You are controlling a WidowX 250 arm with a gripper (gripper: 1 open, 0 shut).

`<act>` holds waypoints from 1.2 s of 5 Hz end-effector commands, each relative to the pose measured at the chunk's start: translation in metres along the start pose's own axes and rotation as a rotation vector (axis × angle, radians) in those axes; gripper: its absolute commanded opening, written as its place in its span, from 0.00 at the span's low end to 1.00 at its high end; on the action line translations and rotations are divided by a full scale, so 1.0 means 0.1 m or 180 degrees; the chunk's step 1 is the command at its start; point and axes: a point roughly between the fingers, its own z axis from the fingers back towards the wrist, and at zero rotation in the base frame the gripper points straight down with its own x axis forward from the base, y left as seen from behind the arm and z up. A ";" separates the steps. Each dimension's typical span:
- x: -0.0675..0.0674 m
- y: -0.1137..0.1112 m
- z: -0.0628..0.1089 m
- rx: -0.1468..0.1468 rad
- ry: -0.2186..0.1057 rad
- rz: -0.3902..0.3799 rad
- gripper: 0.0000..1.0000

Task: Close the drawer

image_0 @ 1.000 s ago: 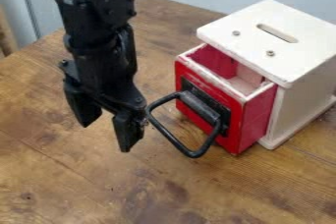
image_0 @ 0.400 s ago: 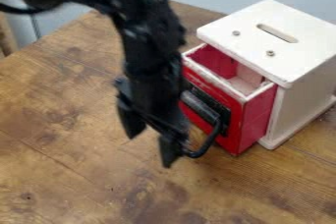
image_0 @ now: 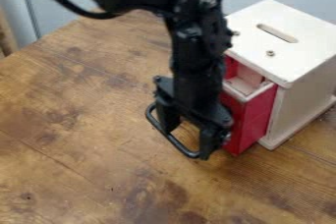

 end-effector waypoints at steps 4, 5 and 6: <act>0.61 -0.23 -0.03 -0.0010 -0.0068 -0.0014 1.00; 0.65 -0.19 -0.04 0.0024 -0.0125 0.0122 1.00; 0.69 -0.15 -0.04 0.0039 -0.0180 0.0256 1.00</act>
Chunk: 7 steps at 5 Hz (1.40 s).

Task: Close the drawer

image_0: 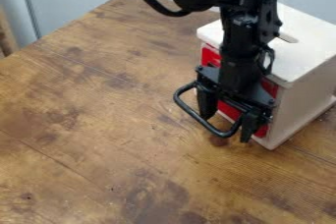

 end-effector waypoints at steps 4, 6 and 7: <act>0.18 0.08 0.01 -0.0023 -0.0346 0.0590 1.00; 0.22 0.09 0.26 -0.0004 -0.0304 0.0787 1.00; 0.18 0.10 0.47 -0.0041 -0.0380 0.0766 1.00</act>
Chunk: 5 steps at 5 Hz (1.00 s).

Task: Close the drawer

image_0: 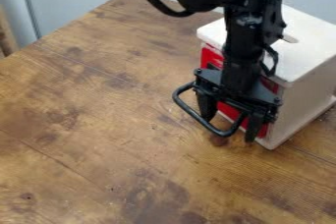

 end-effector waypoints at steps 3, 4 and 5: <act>0.07 0.13 1.18 -0.0054 -0.0438 0.0305 1.00; 0.00 0.16 1.30 -0.0046 -0.0434 0.0369 1.00; 0.03 0.16 1.42 -0.0049 -0.0414 0.0304 1.00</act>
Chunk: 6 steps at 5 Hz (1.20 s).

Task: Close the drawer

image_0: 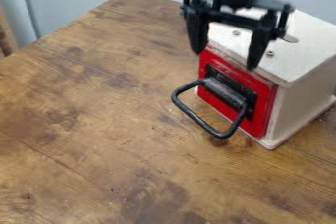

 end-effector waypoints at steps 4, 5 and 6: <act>-0.25 0.14 0.20 -0.0047 -0.0219 0.0074 1.00; -0.25 0.16 0.19 -0.0038 -0.0238 0.0222 1.00; -0.24 0.20 0.13 -0.0089 -0.0250 0.0007 1.00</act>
